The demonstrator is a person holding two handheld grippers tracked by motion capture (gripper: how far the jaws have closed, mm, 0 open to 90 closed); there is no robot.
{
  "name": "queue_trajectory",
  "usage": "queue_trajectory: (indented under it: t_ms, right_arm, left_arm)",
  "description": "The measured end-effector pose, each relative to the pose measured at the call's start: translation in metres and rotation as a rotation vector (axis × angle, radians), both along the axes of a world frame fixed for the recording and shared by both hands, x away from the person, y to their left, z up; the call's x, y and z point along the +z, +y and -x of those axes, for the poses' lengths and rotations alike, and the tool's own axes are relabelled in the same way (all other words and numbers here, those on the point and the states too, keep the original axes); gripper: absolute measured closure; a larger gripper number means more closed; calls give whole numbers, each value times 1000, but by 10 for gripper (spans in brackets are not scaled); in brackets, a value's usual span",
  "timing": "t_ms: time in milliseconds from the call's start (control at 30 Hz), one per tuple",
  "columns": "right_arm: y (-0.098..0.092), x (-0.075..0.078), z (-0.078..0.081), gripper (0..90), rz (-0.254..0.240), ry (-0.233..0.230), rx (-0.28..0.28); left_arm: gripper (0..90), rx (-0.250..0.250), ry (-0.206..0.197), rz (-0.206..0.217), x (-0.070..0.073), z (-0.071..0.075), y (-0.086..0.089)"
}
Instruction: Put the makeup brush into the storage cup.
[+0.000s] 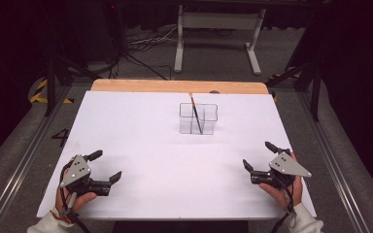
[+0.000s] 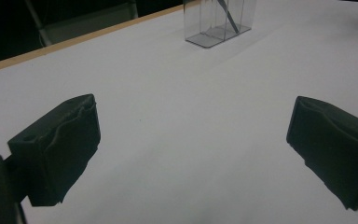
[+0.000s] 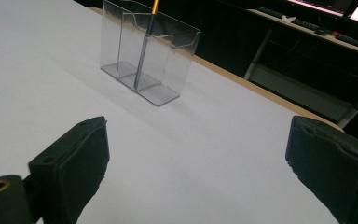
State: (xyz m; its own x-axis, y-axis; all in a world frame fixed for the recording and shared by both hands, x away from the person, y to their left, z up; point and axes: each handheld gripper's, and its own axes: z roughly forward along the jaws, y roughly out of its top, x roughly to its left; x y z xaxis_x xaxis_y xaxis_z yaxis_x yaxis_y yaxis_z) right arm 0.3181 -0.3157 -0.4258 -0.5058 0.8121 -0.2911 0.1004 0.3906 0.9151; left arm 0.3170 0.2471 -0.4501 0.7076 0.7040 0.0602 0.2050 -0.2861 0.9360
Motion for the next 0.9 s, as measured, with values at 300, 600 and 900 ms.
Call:
queue_trajectory:
  t_ms: [300,600,900]
  right_arm:
    - [-12,-7,7,70,1,30,-20]
    - [-18,-13,8,70,-6,65,-33]
    - [-16,-13,8,74,-6,59,-25]
  left_arm:
    - [34,1,-1,0,0,-1,0]
    - [35,-4,-2,4,0,-1,0]
    - [35,-5,-4,4,1,-1,-1]
